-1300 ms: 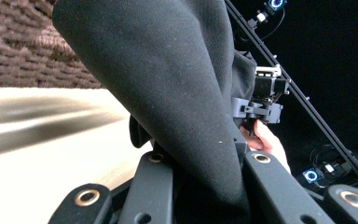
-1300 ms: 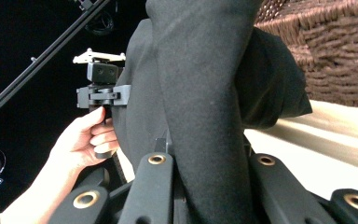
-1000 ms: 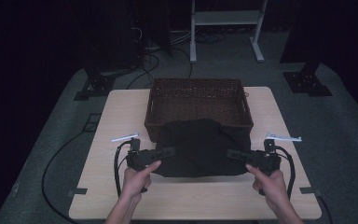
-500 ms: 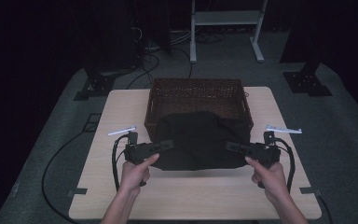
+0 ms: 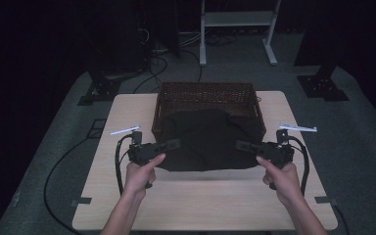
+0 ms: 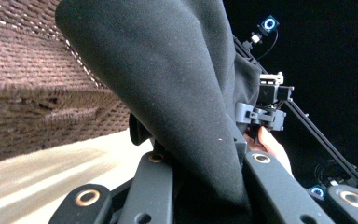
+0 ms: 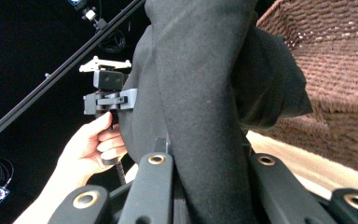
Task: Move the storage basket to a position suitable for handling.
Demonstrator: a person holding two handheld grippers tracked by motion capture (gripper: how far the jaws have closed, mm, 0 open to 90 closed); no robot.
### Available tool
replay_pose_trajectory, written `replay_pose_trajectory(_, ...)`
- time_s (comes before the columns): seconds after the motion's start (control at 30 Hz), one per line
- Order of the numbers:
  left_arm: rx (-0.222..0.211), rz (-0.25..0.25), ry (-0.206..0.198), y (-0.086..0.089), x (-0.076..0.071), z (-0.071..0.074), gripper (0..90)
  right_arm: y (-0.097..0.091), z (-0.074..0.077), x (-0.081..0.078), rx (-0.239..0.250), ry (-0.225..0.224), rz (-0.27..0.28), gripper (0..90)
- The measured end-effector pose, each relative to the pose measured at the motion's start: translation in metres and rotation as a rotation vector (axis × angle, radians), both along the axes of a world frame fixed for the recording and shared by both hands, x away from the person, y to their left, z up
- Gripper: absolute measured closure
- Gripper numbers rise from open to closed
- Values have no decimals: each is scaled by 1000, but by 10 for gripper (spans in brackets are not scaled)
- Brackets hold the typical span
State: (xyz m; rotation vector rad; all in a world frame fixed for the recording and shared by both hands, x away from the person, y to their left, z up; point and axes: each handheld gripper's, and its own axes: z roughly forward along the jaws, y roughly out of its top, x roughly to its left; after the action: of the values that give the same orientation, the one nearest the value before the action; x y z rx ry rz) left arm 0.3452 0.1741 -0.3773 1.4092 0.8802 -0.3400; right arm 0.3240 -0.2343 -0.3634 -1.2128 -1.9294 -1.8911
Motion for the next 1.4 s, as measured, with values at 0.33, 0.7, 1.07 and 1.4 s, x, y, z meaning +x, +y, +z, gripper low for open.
replay_pose_trajectory(0.33,7,22,-14,4,15,18,785,4,15,14,15,-17,-11,773)
replay_pose_trajectory(0.7,4,43,-19,4,31,33,785,6,37,27,-8,-41,-26,773)
replay_pose_trajectory(1.07,0,52,-13,3,52,42,786,6,45,44,-14,-41,-39,773)
replay_pose_trajectory(1.4,16,64,-23,2,67,58,787,8,55,60,-2,-45,-50,773)
